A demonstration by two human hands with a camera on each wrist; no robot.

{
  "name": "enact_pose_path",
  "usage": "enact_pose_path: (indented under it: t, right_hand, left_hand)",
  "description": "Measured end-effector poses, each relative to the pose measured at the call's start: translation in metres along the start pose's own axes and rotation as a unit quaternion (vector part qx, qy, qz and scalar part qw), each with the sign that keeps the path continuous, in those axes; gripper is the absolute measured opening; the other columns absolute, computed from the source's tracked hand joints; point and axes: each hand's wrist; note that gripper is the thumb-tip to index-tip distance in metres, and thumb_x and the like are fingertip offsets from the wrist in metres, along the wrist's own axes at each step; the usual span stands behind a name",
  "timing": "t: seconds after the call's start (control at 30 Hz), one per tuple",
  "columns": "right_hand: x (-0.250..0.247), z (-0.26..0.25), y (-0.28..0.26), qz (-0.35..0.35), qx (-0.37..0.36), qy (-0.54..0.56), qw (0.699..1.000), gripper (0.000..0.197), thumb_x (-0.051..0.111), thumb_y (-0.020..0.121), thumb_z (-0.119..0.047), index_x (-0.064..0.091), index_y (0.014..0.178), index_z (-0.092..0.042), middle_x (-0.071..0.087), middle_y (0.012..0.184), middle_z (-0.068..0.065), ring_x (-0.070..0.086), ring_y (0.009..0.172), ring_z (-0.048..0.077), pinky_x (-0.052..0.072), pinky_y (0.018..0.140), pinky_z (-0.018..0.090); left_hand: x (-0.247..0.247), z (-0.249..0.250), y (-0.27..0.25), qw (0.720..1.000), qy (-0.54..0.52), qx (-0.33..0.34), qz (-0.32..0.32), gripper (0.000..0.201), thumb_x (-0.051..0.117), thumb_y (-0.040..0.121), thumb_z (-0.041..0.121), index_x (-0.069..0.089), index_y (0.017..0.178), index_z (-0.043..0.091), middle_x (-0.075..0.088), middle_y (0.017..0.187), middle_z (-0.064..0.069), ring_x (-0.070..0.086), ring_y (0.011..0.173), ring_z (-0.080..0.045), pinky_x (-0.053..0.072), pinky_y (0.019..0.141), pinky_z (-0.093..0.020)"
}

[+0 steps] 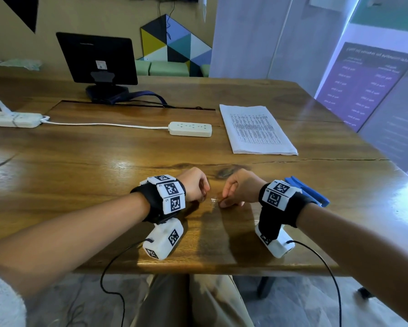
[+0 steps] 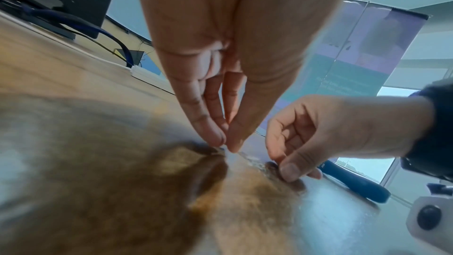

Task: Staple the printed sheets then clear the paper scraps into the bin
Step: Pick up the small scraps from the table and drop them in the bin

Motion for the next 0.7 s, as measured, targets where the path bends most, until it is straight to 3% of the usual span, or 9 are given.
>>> enact_pose_path:
  t: [0.2, 0.27, 0.33, 0.4, 0.47, 0.53, 0.6, 0.67, 0.7]
  right_hand:
    - [-0.005, -0.001, 0.003, -0.029, -0.013, -0.015, 0.999, 0.024, 0.087, 0.062, -0.022, 0.066, 0.074, -0.022, 0.065, 0.054, -0.01, 0.059, 0.054, 0.01, 0.052, 0.054, 0.022]
    - [-0.005, -0.002, 0.0, -0.032, -0.025, -0.015, 0.999, 0.025, 0.085, 0.064, -0.019, 0.066, 0.079, -0.023, 0.065, 0.068, -0.008, 0.06, 0.061, 0.013, 0.055, 0.06, 0.026]
    - [-0.004, -0.006, -0.004, -0.028, -0.047, -0.067, 0.996, 0.031, 0.082, 0.068, -0.019, 0.068, 0.095, -0.026, 0.063, 0.087, -0.006, 0.06, 0.077, 0.015, 0.053, 0.075, 0.031]
    - [-0.002, -0.01, -0.005, -0.018, -0.096, -0.205, 0.974, 0.044, 0.074, 0.077, -0.023, 0.061, 0.119, -0.029, 0.059, 0.112, -0.006, 0.055, 0.101, 0.015, 0.044, 0.092, 0.029]
    - [0.007, -0.011, -0.006, -0.01, -0.161, -0.287, 0.944, 0.049, 0.065, 0.085, -0.02, 0.052, 0.132, -0.029, 0.052, 0.129, -0.003, 0.048, 0.118, 0.015, 0.033, 0.101, 0.025]
    - [0.014, -0.007, -0.003, -0.008, -0.188, -0.262, 0.947, 0.042, 0.06, 0.087, -0.011, 0.057, 0.128, -0.02, 0.053, 0.131, 0.002, 0.047, 0.121, 0.017, 0.03, 0.099, 0.02]
    - [0.02, -0.001, -0.004, -0.03, -0.226, -0.155, 0.961, 0.025, 0.061, 0.085, -0.005, 0.069, 0.108, -0.011, 0.062, 0.115, 0.004, 0.055, 0.108, 0.018, 0.039, 0.09, 0.022]
    - [0.024, 0.006, -0.012, -0.023, -0.276, 0.003, 0.961, 0.01, 0.07, 0.08, -0.018, 0.073, 0.089, -0.016, 0.069, 0.095, -0.011, 0.061, 0.088, 0.004, 0.046, 0.077, 0.013]
    - [0.025, 0.008, -0.01, -0.046, -0.296, 0.039, 0.953, 0.013, 0.071, 0.079, -0.025, 0.072, 0.087, -0.015, 0.07, 0.092, -0.014, 0.063, 0.083, 0.0, 0.047, 0.075, 0.01]
  left_hand:
    - [0.008, 0.007, -0.002, 0.999, -0.031, 0.011, -0.006, 0.03, 0.072, 0.075, -0.001, 0.067, 0.103, 0.008, 0.072, 0.091, -0.004, 0.062, 0.078, -0.011, 0.047, 0.071, -0.021]
    - [0.008, 0.01, -0.001, 1.0, -0.029, 0.011, -0.005, 0.03, 0.072, 0.075, -0.001, 0.066, 0.103, 0.008, 0.072, 0.089, -0.004, 0.063, 0.078, -0.012, 0.048, 0.073, -0.024]
    - [0.005, 0.007, -0.004, 1.0, -0.019, 0.005, 0.0, 0.03, 0.073, 0.074, 0.001, 0.064, 0.102, 0.01, 0.072, 0.09, -0.003, 0.064, 0.08, -0.013, 0.049, 0.078, -0.027]
    - [0.002, 0.002, -0.007, 1.0, -0.009, 0.0, 0.01, 0.031, 0.074, 0.074, 0.003, 0.063, 0.101, 0.012, 0.07, 0.088, -0.001, 0.062, 0.081, -0.013, 0.048, 0.077, -0.026]
    - [0.0, -0.005, -0.011, 1.0, -0.01, -0.009, 0.019, 0.031, 0.075, 0.074, 0.004, 0.062, 0.101, 0.013, 0.066, 0.086, 0.002, 0.061, 0.079, -0.013, 0.046, 0.07, -0.023]
    - [-0.003, -0.01, -0.013, 0.999, -0.014, -0.016, 0.024, 0.029, 0.075, 0.074, 0.005, 0.062, 0.098, 0.014, 0.065, 0.085, 0.002, 0.059, 0.077, -0.012, 0.044, 0.064, -0.02]
    - [-0.004, -0.015, -0.015, 0.999, -0.01, -0.016, 0.027, 0.027, 0.075, 0.073, 0.006, 0.061, 0.094, 0.017, 0.063, 0.082, 0.004, 0.058, 0.075, -0.011, 0.043, 0.063, -0.018]
    - [-0.004, -0.017, -0.017, 0.999, -0.012, -0.018, 0.028, 0.026, 0.074, 0.073, 0.006, 0.06, 0.091, 0.018, 0.062, 0.079, 0.005, 0.058, 0.074, -0.011, 0.043, 0.063, -0.019]
    - [-0.004, -0.018, -0.017, 0.999, -0.016, -0.019, 0.027, 0.025, 0.074, 0.073, 0.007, 0.06, 0.09, 0.018, 0.062, 0.079, 0.005, 0.058, 0.074, -0.011, 0.044, 0.064, -0.02]
Point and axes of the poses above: each hand's wrist, its own y-axis towards the middle knuckle, its own x-axis out of the palm, z = x × y
